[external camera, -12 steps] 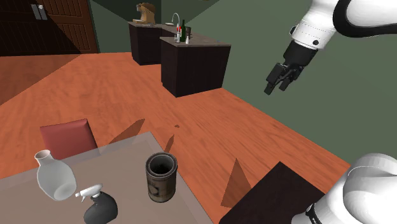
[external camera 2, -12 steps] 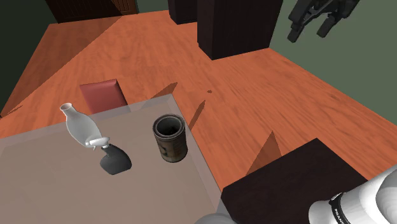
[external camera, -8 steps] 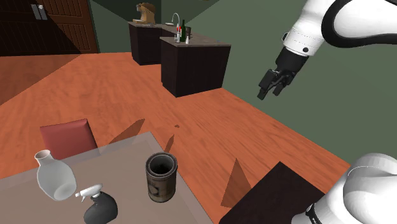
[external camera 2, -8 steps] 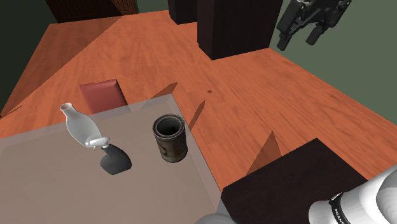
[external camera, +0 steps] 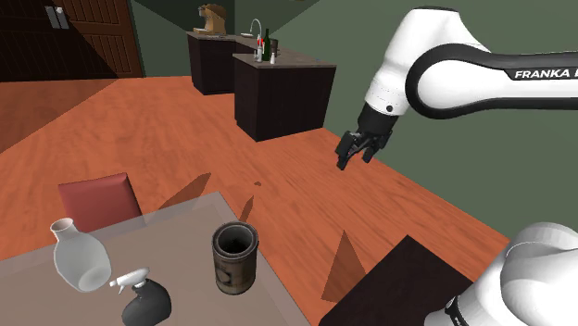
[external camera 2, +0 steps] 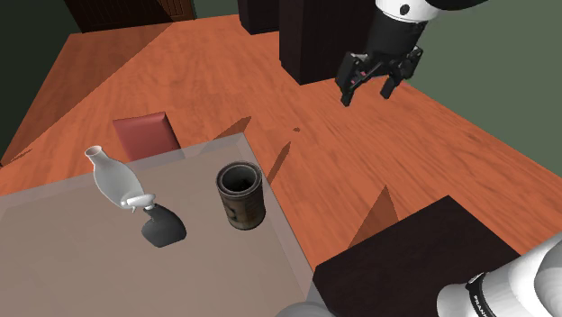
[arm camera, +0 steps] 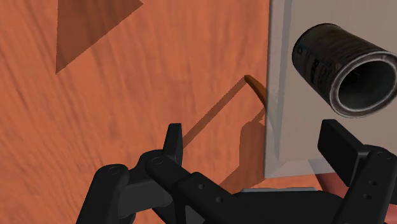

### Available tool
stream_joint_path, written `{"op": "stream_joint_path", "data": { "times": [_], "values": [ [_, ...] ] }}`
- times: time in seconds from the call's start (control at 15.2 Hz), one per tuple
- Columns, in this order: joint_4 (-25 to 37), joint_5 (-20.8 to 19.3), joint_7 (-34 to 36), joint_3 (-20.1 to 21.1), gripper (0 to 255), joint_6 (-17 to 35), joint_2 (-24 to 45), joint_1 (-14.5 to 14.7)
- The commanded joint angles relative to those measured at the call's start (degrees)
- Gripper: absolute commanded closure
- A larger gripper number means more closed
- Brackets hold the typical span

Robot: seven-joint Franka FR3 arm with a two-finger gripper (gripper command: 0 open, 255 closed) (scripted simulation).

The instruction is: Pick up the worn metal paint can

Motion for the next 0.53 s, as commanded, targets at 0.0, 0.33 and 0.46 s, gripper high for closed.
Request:
{"op": "stream_joint_path", "data": {
  "times": [0.0,0.33,0.46],
  "values": [
    [-0.1,0.4,2.3,1.9,0,3.1,3.0,0.2],
    [0.3,0.3,8.0,6.6,0,10.9,11.7,0.2],
    [1.0,-0.4,10.5,8.4,0,13.9,15.7,0.1]
  ]
}}
